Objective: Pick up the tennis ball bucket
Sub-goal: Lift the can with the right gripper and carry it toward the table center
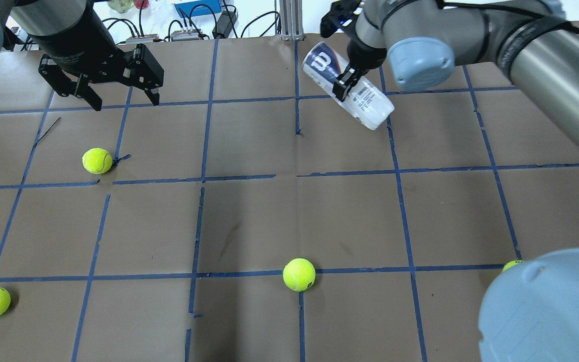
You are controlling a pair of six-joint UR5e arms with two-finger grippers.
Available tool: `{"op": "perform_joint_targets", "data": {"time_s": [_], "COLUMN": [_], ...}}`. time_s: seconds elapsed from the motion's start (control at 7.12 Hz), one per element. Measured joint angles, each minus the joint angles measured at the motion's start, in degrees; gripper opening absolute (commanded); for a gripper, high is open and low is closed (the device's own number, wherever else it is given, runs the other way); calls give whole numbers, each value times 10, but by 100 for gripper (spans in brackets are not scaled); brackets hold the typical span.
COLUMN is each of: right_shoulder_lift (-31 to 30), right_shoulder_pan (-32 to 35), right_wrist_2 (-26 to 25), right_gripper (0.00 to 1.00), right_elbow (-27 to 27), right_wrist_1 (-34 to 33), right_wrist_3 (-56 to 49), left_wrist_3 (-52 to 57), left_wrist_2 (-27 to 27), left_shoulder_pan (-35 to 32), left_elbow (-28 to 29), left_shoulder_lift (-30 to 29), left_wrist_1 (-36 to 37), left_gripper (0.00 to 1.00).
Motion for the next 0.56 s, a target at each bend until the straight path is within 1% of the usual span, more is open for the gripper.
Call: {"op": "perform_joint_targets", "data": {"time_s": [0.14, 0.28, 0.42, 0.56], "right_shoulder_lift": [17, 32, 42, 49], "right_shoulder_pan": [44, 71, 93, 121], "right_wrist_2": [0, 0, 0, -2], "right_gripper": [65, 65, 65, 65], "right_elbow": [26, 52, 71, 79], "right_wrist_1": [-63, -123, -162, -179], "right_wrist_3": [-45, -109, -179, -236], "left_wrist_3": [0, 0, 0, 0], "left_wrist_2": [-1, -2, -2, -2], "left_shoulder_pan": [0, 0, 1, 1], "left_elbow": [0, 0, 0, 0], "left_shoulder_lift": [0, 0, 0, 0], "left_wrist_1": [0, 0, 0, 1], "left_gripper": [100, 100, 100, 100]}}
